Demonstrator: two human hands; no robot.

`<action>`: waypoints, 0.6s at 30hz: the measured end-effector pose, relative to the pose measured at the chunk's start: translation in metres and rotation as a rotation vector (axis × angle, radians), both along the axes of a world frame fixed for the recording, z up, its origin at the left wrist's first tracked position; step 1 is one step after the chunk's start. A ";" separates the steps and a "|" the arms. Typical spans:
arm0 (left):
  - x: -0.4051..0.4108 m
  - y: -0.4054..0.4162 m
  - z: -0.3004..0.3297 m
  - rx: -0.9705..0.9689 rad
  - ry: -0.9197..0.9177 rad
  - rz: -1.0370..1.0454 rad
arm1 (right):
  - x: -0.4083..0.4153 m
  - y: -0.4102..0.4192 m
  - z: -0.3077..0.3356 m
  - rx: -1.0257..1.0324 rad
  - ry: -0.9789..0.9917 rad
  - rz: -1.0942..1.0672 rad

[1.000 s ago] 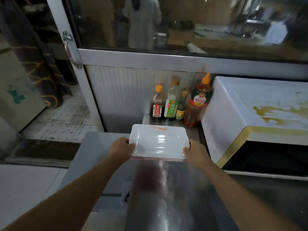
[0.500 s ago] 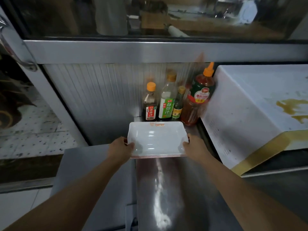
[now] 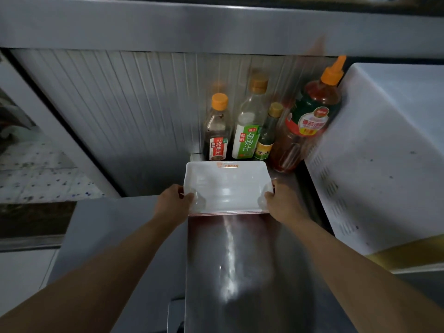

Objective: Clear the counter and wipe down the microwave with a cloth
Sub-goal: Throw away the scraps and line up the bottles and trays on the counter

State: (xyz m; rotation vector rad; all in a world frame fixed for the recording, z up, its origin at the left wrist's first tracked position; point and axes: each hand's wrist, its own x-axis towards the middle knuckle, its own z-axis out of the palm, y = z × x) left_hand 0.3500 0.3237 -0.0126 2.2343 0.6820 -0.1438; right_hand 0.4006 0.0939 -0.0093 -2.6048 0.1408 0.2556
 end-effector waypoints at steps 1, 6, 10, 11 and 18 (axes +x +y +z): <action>0.001 -0.001 -0.001 -0.011 -0.002 0.007 | 0.001 0.000 -0.001 0.000 -0.004 0.003; 0.004 -0.003 -0.006 -0.008 0.004 0.031 | 0.005 -0.002 -0.006 0.009 -0.024 0.020; 0.006 -0.004 -0.008 -0.020 0.001 0.036 | 0.007 -0.002 -0.008 0.018 -0.031 0.021; 0.007 -0.004 -0.008 -0.021 0.002 0.036 | 0.007 -0.003 -0.009 0.020 -0.033 0.020; 0.009 0.000 -0.012 0.003 0.009 0.034 | 0.010 -0.001 -0.011 0.014 -0.032 0.027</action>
